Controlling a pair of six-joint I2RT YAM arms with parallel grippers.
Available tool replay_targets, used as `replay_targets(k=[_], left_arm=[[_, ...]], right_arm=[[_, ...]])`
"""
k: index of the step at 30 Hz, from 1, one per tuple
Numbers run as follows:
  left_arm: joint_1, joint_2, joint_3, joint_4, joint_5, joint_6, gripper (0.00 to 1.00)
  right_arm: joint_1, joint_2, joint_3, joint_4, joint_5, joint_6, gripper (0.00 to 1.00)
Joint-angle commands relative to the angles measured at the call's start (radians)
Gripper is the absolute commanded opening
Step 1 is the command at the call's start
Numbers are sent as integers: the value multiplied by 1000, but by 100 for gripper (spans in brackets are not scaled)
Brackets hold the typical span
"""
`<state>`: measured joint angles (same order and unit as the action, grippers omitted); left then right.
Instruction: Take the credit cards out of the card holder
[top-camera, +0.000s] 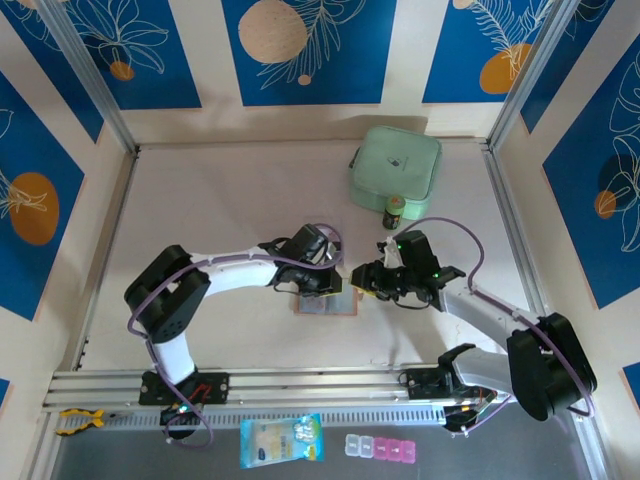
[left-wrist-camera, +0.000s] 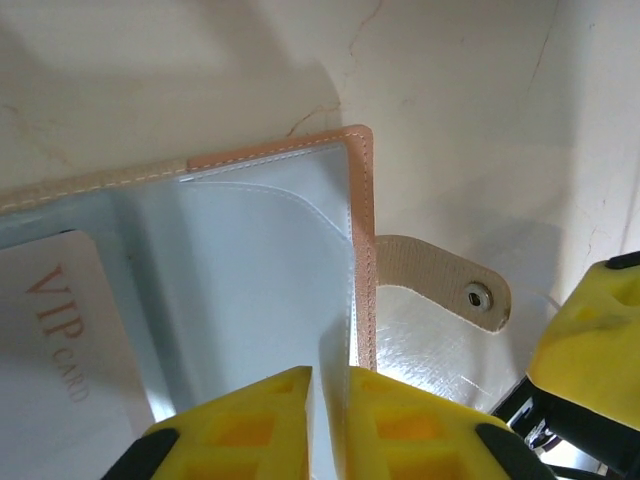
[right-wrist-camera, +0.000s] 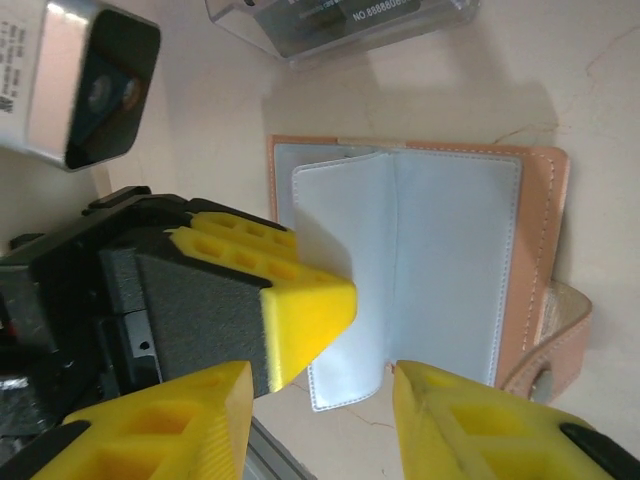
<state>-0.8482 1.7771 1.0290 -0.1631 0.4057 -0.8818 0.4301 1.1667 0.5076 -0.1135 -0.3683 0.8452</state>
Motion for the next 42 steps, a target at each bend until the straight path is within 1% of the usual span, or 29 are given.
replay_targets(k=[1, 6, 10, 13, 21, 26, 33, 42], left_arm=[[-11, 26, 33, 5, 28, 1, 21], [-14, 30, 46, 18, 28, 5, 32], [-14, 23, 49, 35, 28, 12, 36], [-12, 2, 29, 81, 25, 15, 37], [-6, -32, 5, 110, 13, 25, 37], [13, -61, -37, 112, 5, 27, 34], [56, -127, -124, 114, -3, 33, 31], [120, -223, -246, 85, -36, 51, 28]], right_arm=[[-10, -21, -18, -31, -8, -16, 42], [-19, -42, -23, -44, -9, -18, 42], [-23, -48, -22, -56, -6, -21, 42], [-23, -49, -21, -59, -6, -20, 43], [-24, -47, -14, -63, -4, -16, 43], [-14, -25, -6, -50, -7, -6, 43], [31, 58, 41, -34, -3, 4, 42], [124, 211, 149, -38, 21, 4, 41]])
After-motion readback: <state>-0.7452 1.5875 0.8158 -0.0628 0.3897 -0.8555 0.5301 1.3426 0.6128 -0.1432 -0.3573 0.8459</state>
